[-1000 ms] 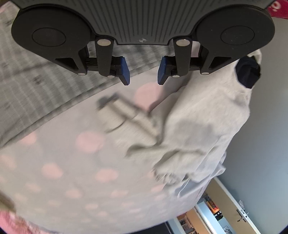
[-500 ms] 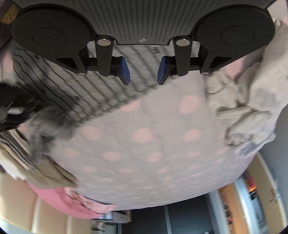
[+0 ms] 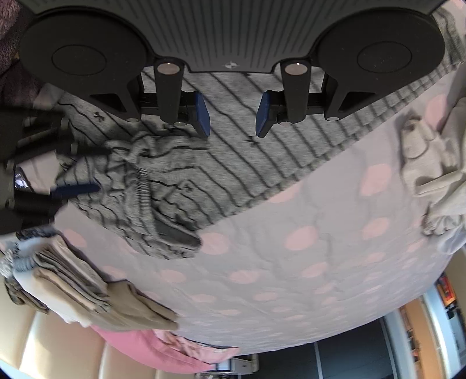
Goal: Fold clothes
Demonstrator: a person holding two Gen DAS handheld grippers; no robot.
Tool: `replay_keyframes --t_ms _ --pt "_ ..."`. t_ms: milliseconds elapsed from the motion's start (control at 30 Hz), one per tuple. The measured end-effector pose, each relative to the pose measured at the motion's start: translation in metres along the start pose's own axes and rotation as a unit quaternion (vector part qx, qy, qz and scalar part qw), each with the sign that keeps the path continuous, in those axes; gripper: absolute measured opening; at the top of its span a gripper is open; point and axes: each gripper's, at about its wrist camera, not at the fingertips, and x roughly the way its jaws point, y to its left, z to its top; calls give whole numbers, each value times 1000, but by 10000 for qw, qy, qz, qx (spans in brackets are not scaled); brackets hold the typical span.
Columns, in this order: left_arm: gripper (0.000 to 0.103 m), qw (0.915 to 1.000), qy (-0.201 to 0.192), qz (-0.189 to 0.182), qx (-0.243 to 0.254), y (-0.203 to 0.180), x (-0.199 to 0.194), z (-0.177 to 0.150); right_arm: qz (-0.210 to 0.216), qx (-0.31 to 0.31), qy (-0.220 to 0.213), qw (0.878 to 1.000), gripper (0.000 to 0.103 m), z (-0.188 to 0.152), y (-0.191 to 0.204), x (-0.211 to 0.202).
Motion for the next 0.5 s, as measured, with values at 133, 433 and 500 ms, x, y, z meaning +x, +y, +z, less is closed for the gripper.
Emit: replay_keyframes --t_ms 133,433,500 --pt "32 9991 -144 -352 166 -13 13 7 -304 557 20 9980 42 12 -23 15" --pt "42 9952 -2 -828 530 -31 64 25 -450 1028 377 9930 51 47 -33 63" --pt "42 9953 100 -814 522 -31 76 29 -554 999 570 9918 51 54 -31 77"
